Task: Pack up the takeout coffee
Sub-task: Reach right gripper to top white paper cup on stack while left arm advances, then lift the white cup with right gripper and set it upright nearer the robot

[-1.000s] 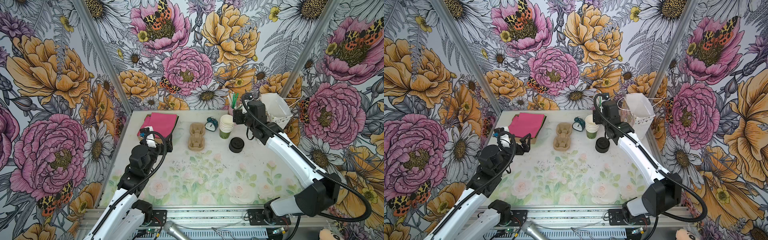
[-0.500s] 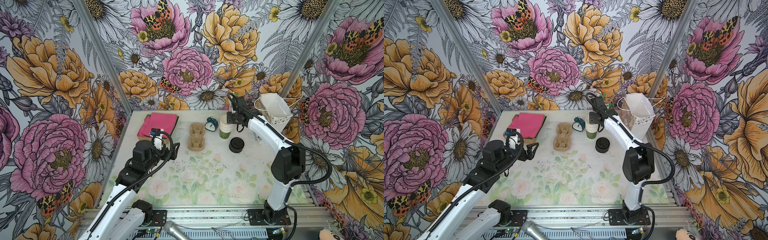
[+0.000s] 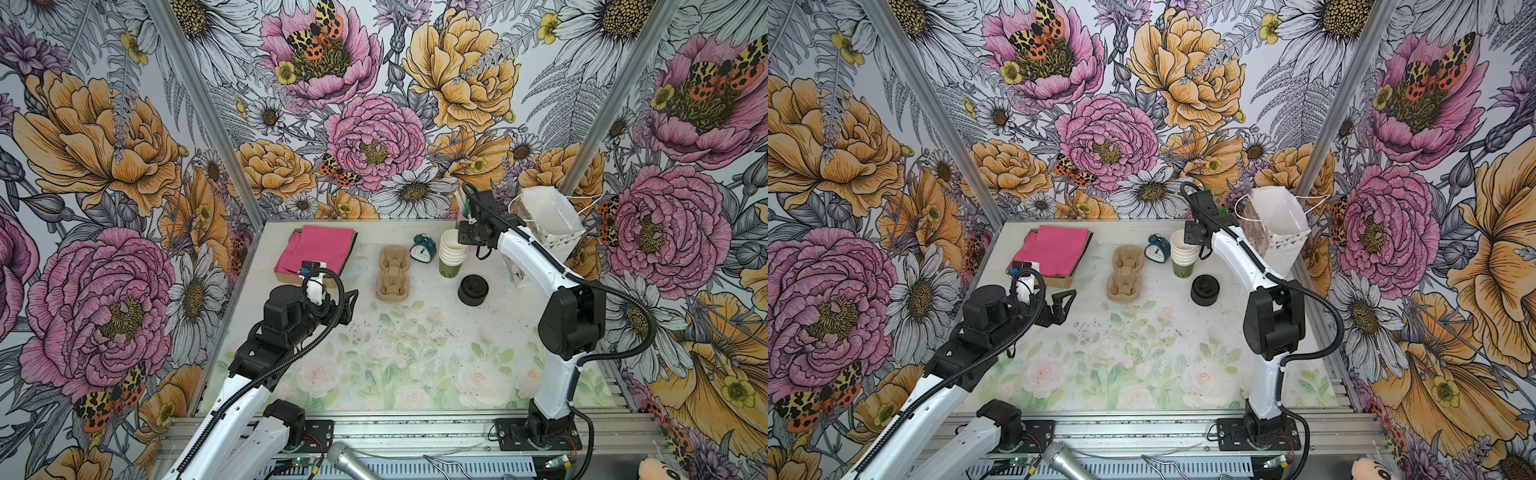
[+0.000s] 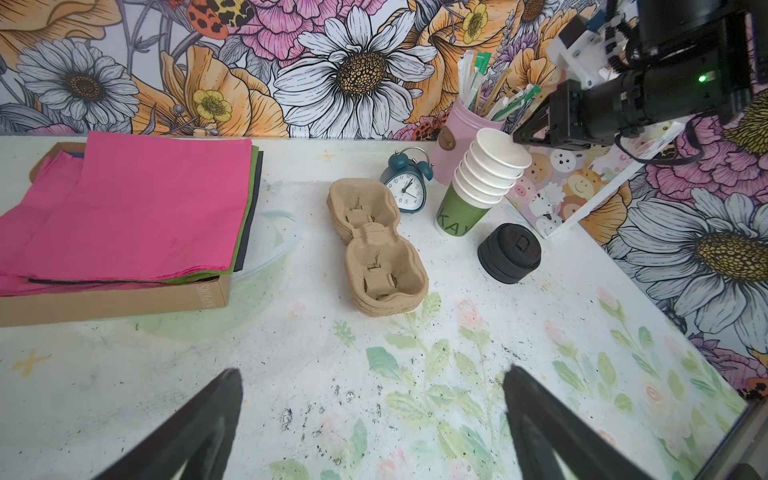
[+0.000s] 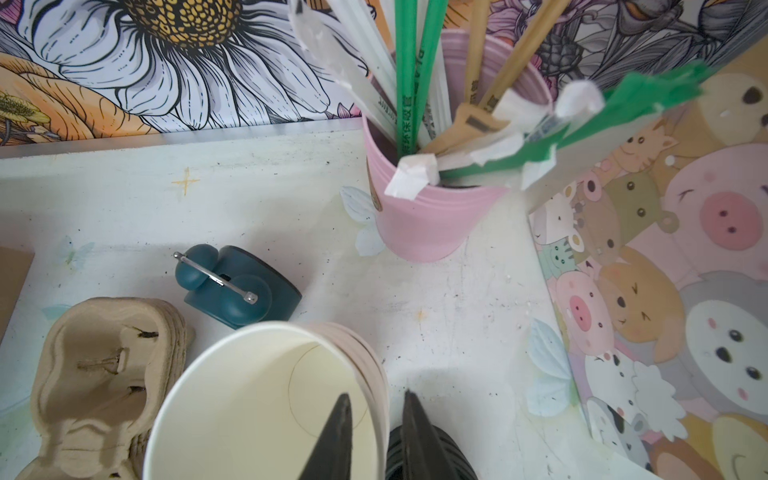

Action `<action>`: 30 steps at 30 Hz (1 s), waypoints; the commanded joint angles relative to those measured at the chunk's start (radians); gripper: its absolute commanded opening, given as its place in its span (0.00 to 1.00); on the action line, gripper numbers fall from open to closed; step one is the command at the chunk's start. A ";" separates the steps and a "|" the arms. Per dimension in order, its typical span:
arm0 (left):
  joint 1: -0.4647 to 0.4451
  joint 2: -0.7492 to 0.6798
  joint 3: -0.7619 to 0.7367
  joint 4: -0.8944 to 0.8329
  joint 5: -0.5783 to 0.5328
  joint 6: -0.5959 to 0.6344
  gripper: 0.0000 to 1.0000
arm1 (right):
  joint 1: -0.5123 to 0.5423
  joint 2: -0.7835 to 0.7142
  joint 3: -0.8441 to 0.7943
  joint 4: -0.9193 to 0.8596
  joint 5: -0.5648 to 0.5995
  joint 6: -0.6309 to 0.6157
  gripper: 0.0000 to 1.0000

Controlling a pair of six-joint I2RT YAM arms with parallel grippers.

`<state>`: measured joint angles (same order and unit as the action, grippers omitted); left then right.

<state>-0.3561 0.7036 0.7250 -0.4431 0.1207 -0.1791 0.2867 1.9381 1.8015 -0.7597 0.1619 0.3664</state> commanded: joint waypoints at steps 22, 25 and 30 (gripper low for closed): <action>0.029 -0.018 -0.018 0.002 -0.007 0.011 0.99 | -0.011 -0.013 0.063 -0.006 -0.033 0.019 0.00; 0.031 -0.018 -0.017 0.002 -0.007 0.009 0.99 | -0.011 -0.035 0.070 -0.006 -0.028 0.016 0.00; 0.032 -0.018 -0.016 0.001 -0.006 0.009 0.99 | -0.012 -0.085 0.082 -0.006 -0.011 0.014 0.00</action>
<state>-0.3351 0.6991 0.7231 -0.4450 0.1207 -0.1795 0.2798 1.9240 1.8374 -0.7746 0.1341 0.3813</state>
